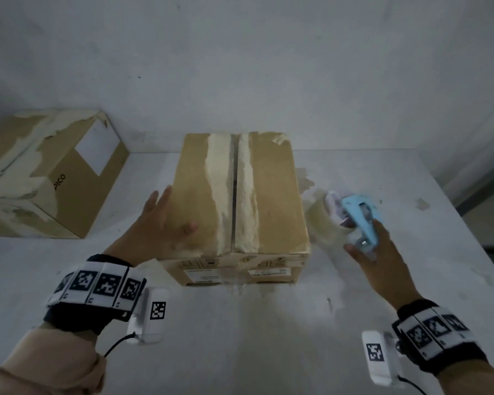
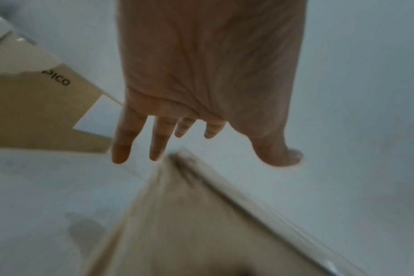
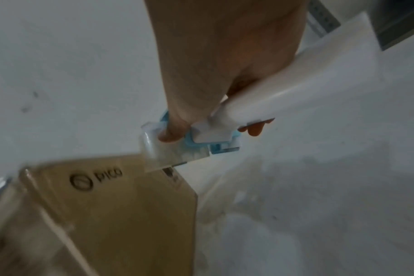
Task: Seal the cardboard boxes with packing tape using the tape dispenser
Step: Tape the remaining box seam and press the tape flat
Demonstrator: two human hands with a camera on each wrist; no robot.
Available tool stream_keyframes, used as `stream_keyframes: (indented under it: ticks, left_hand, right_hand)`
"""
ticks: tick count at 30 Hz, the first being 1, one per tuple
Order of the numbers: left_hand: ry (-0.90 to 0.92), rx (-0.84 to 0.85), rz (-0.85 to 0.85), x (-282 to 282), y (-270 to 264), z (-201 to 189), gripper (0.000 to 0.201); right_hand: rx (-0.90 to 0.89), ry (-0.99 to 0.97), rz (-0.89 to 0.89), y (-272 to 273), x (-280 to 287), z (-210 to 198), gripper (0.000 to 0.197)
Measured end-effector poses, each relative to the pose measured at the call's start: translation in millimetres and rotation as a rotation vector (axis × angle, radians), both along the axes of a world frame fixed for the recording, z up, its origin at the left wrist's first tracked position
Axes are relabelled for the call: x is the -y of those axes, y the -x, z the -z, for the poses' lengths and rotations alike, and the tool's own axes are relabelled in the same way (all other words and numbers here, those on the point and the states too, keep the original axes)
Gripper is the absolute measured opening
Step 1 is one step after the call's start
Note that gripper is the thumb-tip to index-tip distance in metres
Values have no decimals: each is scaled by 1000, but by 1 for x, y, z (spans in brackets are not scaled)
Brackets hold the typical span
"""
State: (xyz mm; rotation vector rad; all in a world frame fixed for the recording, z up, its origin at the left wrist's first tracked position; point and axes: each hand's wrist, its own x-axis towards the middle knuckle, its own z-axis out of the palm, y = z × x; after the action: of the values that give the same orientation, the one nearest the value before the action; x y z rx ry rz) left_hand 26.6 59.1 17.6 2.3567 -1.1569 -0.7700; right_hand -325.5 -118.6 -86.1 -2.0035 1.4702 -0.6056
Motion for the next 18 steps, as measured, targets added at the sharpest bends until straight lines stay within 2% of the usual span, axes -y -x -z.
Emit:
stream_keyframes:
  ticks: [3, 5, 8, 11, 15, 18]
  left_hand:
    - [63, 24, -48, 11, -28, -5, 91]
    - [56, 26, -32, 23, -46, -6, 79]
    - [-36, 17, 19, 44, -62, -4, 77]
    - [-86, -35, 51, 66, -68, -4, 79]
    - [-102, 20, 152, 90, -64, -11, 84]
    - [-117, -8, 207, 95, -64, -9, 87]
  right_hand:
    - [269, -48, 67, -4, 3, -40, 70]
    - [392, -47, 47, -11, 10, -63, 84]
    - [494, -55, -18, -30, 21, -87, 102]
    - [564, -41, -53, -55, 34, -102, 101]
    - [613, 16, -104, -90, 47, -126, 102]
    - [646, 67, -110, -109, 52, -141, 98]
